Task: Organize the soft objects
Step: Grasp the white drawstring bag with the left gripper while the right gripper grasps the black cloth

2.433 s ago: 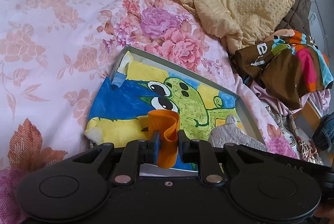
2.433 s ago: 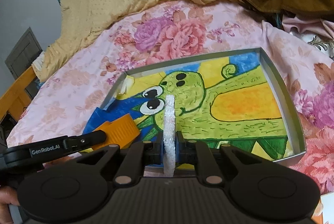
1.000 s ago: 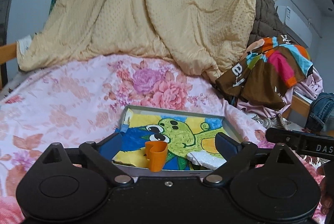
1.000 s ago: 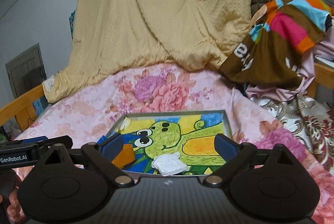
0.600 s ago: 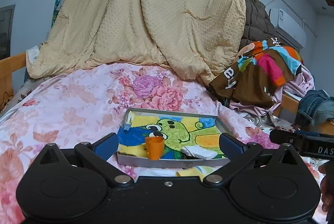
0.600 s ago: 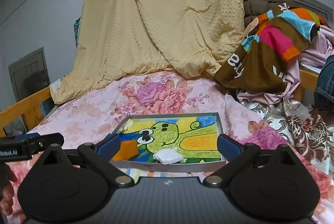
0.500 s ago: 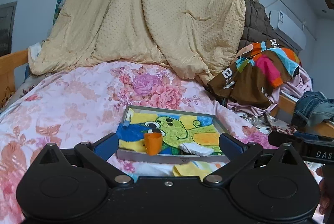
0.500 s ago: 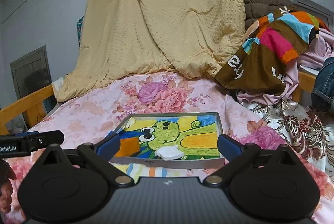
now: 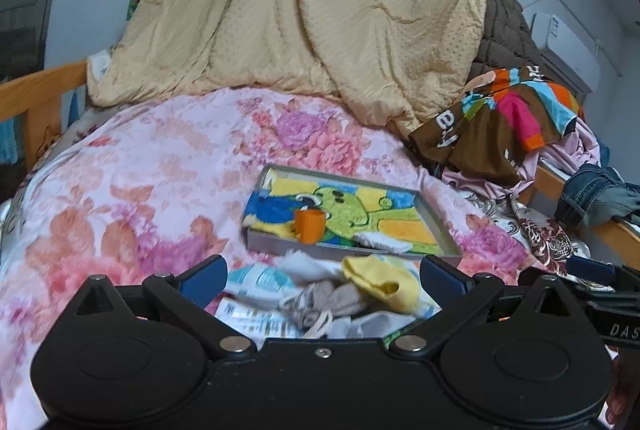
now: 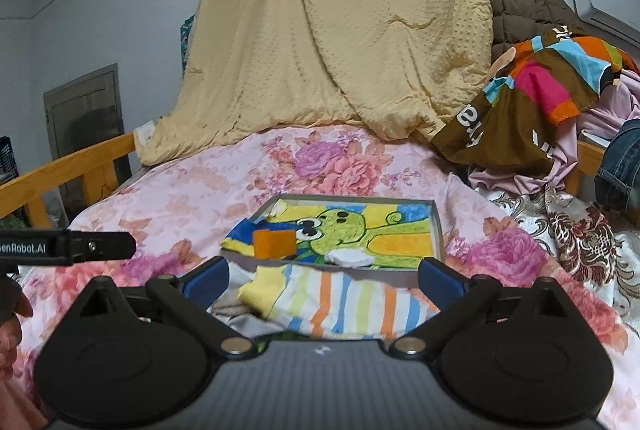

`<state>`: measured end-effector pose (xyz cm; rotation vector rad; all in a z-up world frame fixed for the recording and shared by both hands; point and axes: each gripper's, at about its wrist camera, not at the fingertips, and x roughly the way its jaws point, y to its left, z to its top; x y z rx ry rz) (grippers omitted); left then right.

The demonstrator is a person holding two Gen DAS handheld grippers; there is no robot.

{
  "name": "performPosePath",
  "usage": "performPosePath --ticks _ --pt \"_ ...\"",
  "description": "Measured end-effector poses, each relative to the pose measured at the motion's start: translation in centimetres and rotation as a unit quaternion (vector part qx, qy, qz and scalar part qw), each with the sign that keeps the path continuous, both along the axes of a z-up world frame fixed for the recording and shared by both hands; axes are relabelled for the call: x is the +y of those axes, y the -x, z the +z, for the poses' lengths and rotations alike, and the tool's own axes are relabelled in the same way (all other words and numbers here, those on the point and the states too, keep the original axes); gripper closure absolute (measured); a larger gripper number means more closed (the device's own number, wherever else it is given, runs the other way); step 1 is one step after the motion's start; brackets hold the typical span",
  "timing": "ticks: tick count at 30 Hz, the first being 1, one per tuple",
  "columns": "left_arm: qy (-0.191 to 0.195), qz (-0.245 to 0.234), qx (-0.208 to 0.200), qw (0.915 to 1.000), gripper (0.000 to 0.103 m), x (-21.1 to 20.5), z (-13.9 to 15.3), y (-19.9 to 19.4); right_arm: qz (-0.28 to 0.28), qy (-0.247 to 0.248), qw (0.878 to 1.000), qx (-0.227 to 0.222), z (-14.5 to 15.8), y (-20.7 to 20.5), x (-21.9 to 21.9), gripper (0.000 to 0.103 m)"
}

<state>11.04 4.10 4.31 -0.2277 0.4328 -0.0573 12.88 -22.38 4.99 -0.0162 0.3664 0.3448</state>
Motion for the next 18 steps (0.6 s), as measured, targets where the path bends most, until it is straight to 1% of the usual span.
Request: performPosePath --ticks 5,8,13,18 --pt "0.029 0.011 0.029 0.9991 0.001 1.1 -0.5 1.2 0.014 0.01 1.0 0.012 -0.8 1.3 0.7 0.0" --pt "0.037 0.016 0.06 0.9973 0.001 1.9 -0.9 1.5 0.029 0.018 0.999 0.021 -1.3 1.9 1.3 0.0" --pt "0.037 0.021 0.121 0.9917 0.001 3.4 -2.0 1.5 0.058 0.04 0.997 0.032 -2.2 2.7 2.6 0.001" --pt "0.055 0.022 0.169 0.9838 0.001 5.1 -2.6 0.9 0.087 0.054 0.994 0.048 -3.0 2.7 3.9 0.0"
